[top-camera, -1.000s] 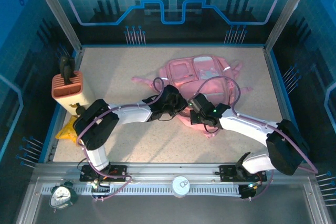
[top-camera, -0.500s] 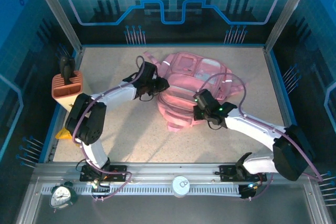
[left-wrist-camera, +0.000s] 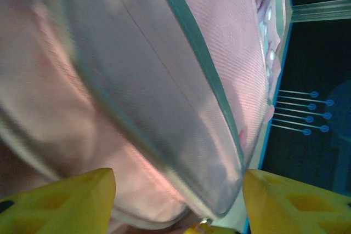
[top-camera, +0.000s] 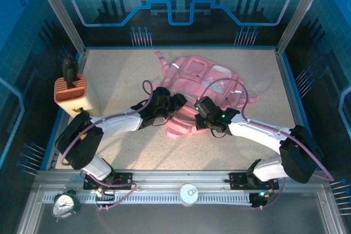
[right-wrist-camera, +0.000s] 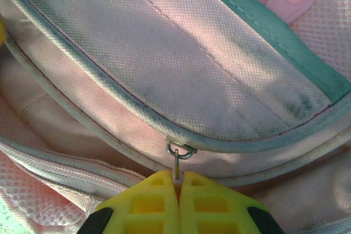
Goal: Pack the student bag
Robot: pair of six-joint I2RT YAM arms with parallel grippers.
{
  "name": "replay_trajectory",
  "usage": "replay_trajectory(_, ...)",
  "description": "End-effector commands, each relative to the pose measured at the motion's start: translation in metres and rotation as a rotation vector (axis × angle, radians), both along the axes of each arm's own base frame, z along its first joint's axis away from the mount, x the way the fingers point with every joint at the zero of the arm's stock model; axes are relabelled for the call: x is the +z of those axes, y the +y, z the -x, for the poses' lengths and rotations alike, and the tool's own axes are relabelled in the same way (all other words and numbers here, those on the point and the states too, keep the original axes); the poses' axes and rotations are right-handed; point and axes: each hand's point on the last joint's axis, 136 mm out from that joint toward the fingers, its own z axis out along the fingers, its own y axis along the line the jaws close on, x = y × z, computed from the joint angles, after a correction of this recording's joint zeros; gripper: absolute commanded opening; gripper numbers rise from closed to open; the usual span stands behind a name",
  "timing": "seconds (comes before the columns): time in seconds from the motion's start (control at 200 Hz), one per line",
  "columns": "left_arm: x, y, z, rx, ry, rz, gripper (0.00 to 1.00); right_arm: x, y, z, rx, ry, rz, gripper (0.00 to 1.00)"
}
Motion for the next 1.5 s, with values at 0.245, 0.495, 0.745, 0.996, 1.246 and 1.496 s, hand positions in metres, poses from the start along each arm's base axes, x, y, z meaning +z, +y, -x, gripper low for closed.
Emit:
replay_trajectory(0.245, -0.023, 0.002, -0.037, 0.084, 0.019, -0.017, 0.12, -0.003, -0.046, -0.011, -0.096, -0.02, 0.119, 0.0)
replay_trajectory(0.495, -0.039, 0.058, -0.044, 0.013, 0.078, -0.217, 0.0, 0.012, -0.098, -0.048, -0.204, -0.092, 0.2, 0.0)
replay_trajectory(0.745, -0.014, 0.044, -0.037, -0.113, 0.023, -0.193, 0.25, 0.045, -0.081, -0.073, -0.132, -0.155, 0.125, 0.19)
replay_trajectory(0.996, 0.018, 0.117, -0.009, -0.067, -0.064, -0.48, 0.83, 0.087, -0.13, -0.067, -0.267, -0.264, 0.037, 0.94)
replay_trajectory(1.246, 0.051, 0.263, 0.007, 0.194, -0.254, -1.079, 0.99, 0.068, -0.235, -0.089, -0.567, -0.492, 0.062, 1.0)
replay_trajectory(1.496, 0.02, 0.314, 0.003, 0.279, -0.5, -1.144, 0.99, 0.033, -0.223, -0.127, -0.382, -0.655, 0.088, 1.0)
